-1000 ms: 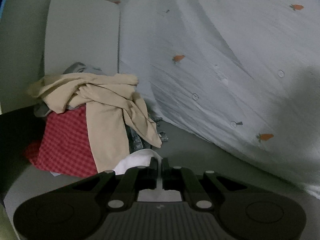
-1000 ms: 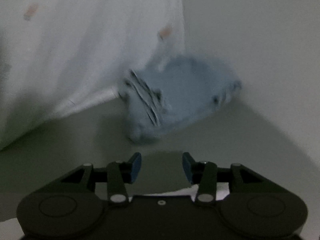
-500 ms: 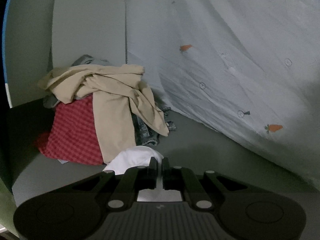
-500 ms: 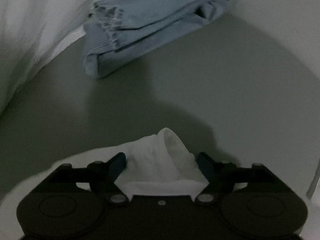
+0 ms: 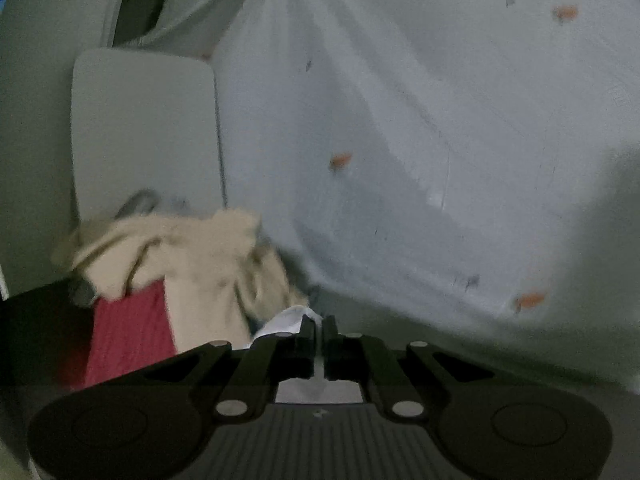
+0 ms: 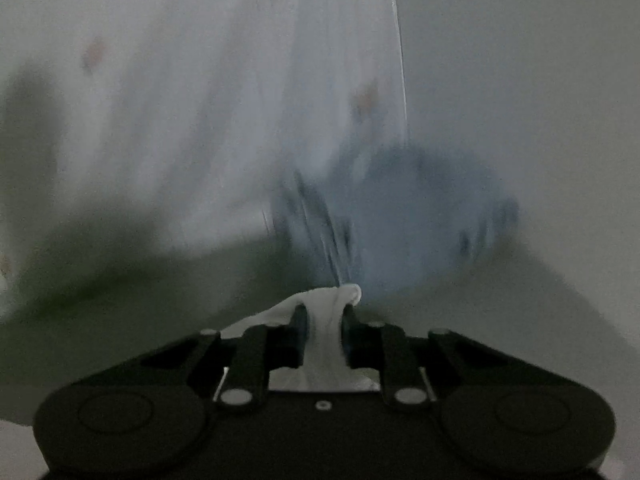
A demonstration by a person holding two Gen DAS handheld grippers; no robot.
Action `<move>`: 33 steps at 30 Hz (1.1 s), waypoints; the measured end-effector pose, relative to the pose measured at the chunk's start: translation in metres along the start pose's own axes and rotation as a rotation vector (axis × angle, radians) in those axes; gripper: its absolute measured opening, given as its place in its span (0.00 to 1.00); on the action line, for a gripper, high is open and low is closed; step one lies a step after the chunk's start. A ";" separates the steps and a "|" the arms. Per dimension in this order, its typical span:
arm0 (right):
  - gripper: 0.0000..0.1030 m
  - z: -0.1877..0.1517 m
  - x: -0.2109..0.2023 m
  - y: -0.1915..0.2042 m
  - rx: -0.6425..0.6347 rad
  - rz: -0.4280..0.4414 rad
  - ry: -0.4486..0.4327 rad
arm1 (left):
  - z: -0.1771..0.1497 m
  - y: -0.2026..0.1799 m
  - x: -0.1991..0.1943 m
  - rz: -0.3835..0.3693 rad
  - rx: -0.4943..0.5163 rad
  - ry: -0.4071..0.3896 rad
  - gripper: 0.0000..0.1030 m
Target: Fold clothes
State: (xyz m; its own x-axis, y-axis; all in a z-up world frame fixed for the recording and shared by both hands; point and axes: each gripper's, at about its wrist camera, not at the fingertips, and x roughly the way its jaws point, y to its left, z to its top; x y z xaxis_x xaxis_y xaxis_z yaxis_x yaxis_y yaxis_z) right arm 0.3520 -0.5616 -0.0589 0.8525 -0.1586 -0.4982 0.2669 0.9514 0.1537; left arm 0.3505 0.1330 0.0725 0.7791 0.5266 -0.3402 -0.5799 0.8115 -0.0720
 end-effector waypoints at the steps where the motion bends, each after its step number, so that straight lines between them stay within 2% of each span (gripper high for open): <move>1: 0.17 0.016 -0.012 0.005 -0.002 0.006 -0.064 | 0.009 0.004 -0.002 -0.011 0.006 -0.021 0.04; 4: 0.17 0.056 -0.063 0.010 0.039 0.036 -0.259 | 0.030 0.012 -0.012 -0.031 0.027 -0.086 0.04; 6: 0.17 0.069 -0.088 0.009 0.060 0.021 -0.340 | 0.040 0.018 -0.020 -0.025 0.020 -0.134 0.04; 8: 0.17 0.072 -0.101 0.009 0.072 -0.028 -0.382 | 0.042 0.026 -0.024 0.010 0.007 -0.165 0.04; 12: 0.17 0.056 -0.110 0.006 0.137 -0.101 -0.383 | 0.029 0.046 -0.025 0.107 0.006 -0.151 0.04; 16: 0.17 0.043 -0.107 0.007 0.175 -0.163 -0.340 | 0.013 0.068 -0.012 0.159 -0.011 -0.061 0.04; 19: 0.17 0.040 -0.091 0.015 0.171 -0.165 -0.303 | 0.007 0.076 0.003 0.181 0.007 -0.004 0.04; 23: 0.17 0.059 -0.052 0.056 0.012 -0.205 -0.275 | 0.010 0.074 0.038 0.176 0.064 0.023 0.04; 26: 0.17 0.085 -0.010 0.080 -0.020 -0.196 -0.280 | 0.021 0.061 0.080 0.158 0.079 0.014 0.04; 29: 0.17 0.120 0.047 0.101 -0.036 -0.152 -0.279 | 0.040 0.038 0.136 0.129 0.089 -0.018 0.04; 32: 0.17 0.155 0.133 0.127 -0.061 -0.131 -0.253 | 0.058 0.005 0.211 0.110 0.085 -0.059 0.04; 33: 0.17 0.159 0.161 0.137 -0.075 -0.136 -0.239 | 0.058 -0.008 0.240 0.112 0.074 -0.047 0.05</move>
State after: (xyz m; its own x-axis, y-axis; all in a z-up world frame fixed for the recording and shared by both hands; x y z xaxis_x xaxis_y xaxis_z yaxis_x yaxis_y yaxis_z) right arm 0.5979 -0.4988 0.0177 0.8953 -0.3351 -0.2934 0.3593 0.9327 0.0312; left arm 0.5561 0.2679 0.0462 0.7217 0.6248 -0.2978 -0.6460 0.7625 0.0343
